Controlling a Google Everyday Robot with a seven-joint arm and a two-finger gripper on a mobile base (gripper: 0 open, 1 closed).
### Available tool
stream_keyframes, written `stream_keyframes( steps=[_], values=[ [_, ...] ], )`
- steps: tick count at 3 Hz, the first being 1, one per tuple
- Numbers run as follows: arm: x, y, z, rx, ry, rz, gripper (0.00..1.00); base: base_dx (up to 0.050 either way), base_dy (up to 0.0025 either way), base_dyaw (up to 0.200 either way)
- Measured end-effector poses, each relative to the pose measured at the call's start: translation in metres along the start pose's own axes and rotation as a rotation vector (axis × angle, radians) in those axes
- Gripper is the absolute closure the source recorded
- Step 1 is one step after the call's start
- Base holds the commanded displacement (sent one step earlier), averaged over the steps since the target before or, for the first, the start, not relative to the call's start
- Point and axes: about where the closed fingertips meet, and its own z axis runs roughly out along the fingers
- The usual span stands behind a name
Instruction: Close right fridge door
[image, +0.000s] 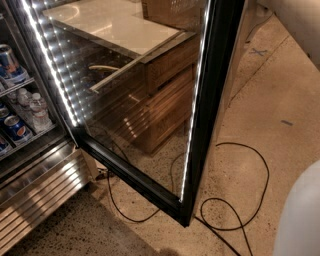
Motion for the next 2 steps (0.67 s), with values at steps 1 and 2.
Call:
stream_keyframes(
  steps=[1,2],
  values=[
    [0.0,0.0,0.0,0.0,0.0,0.0,1.0,0.0,-0.00002,0.086],
    [0.0,0.0,0.0,0.0,0.0,0.0,1.0,-0.031,-0.00273,0.159]
  ],
)
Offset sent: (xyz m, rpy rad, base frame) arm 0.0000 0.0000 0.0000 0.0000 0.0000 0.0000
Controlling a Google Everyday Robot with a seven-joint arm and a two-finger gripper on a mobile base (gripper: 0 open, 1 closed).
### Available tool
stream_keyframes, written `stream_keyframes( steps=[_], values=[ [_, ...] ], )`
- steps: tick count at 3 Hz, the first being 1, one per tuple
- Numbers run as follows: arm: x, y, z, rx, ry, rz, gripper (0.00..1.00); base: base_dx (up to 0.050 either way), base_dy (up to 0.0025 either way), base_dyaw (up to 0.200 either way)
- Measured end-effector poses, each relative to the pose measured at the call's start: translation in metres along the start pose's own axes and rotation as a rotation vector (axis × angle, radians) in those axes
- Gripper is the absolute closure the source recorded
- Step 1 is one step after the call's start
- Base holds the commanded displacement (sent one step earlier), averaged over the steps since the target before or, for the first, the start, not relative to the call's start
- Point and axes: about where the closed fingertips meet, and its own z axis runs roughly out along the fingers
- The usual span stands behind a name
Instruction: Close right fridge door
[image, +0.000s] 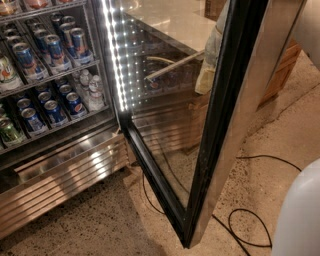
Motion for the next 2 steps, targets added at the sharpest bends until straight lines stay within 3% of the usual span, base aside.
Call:
stream_keyframes(
  steps=[2],
  values=[
    [0.0,0.0,0.0,0.0,0.0,0.0,1.0,-0.033,-0.00263,0.15]
  ],
)
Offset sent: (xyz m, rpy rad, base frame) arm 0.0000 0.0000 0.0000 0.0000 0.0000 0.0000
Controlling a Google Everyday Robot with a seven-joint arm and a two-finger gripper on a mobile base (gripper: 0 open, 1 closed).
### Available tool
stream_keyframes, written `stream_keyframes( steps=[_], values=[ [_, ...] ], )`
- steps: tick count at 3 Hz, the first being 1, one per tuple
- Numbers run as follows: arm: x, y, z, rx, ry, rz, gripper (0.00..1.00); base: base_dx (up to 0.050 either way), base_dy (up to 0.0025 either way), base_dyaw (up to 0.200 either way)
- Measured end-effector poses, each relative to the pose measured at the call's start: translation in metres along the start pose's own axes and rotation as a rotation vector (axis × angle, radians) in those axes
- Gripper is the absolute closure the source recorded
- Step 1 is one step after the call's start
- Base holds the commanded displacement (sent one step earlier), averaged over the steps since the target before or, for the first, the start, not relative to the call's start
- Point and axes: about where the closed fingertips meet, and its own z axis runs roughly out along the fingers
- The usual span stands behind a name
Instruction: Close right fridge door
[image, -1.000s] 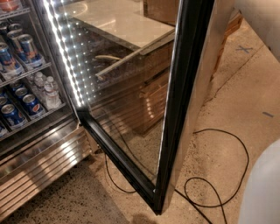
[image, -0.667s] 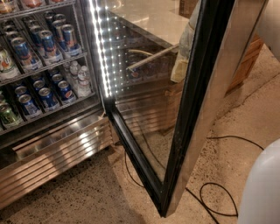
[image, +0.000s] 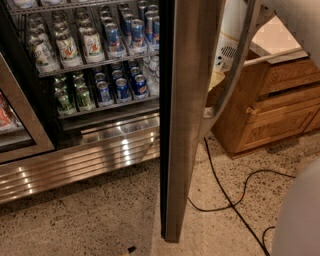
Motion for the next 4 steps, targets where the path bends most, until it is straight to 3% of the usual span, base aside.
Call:
stream_keyframes(
  steps=[1,3,4],
  values=[
    [0.0,0.0,0.0,0.0,0.0,0.0,1.0,-0.032,-0.00235,0.153],
    [0.0,0.0,0.0,0.0,0.0,0.0,1.0,0.041,0.00213,0.112],
    [0.0,0.0,0.0,0.0,0.0,0.0,1.0,0.05,0.00009,-0.003]
  ],
)
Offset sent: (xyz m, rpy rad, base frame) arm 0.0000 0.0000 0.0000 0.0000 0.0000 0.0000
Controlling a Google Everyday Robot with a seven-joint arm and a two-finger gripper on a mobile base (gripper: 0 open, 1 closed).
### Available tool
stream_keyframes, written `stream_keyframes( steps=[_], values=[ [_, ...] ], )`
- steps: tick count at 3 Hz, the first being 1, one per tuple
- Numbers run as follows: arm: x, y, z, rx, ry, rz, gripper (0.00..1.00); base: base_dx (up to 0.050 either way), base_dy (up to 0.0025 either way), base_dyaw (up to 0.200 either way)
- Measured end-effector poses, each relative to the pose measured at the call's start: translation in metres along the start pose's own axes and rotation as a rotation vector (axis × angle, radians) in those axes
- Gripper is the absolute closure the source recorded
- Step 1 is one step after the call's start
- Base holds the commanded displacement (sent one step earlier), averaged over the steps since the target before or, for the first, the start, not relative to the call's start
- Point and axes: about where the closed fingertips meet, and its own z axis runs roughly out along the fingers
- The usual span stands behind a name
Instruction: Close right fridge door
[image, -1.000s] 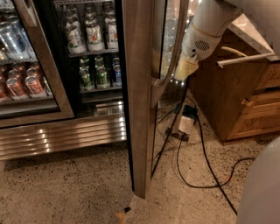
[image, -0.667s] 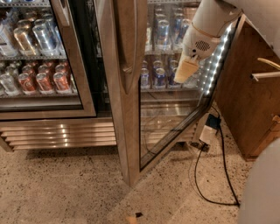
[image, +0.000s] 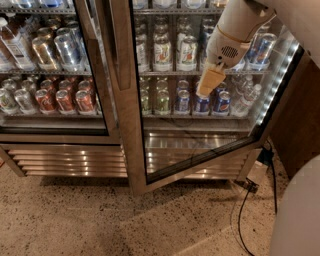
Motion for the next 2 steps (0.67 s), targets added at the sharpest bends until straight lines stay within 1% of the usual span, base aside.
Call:
stream_keyframes(
  steps=[2],
  values=[
    [0.0,0.0,0.0,0.0,0.0,0.0,1.0,0.05,-0.00006,0.001]
  ],
)
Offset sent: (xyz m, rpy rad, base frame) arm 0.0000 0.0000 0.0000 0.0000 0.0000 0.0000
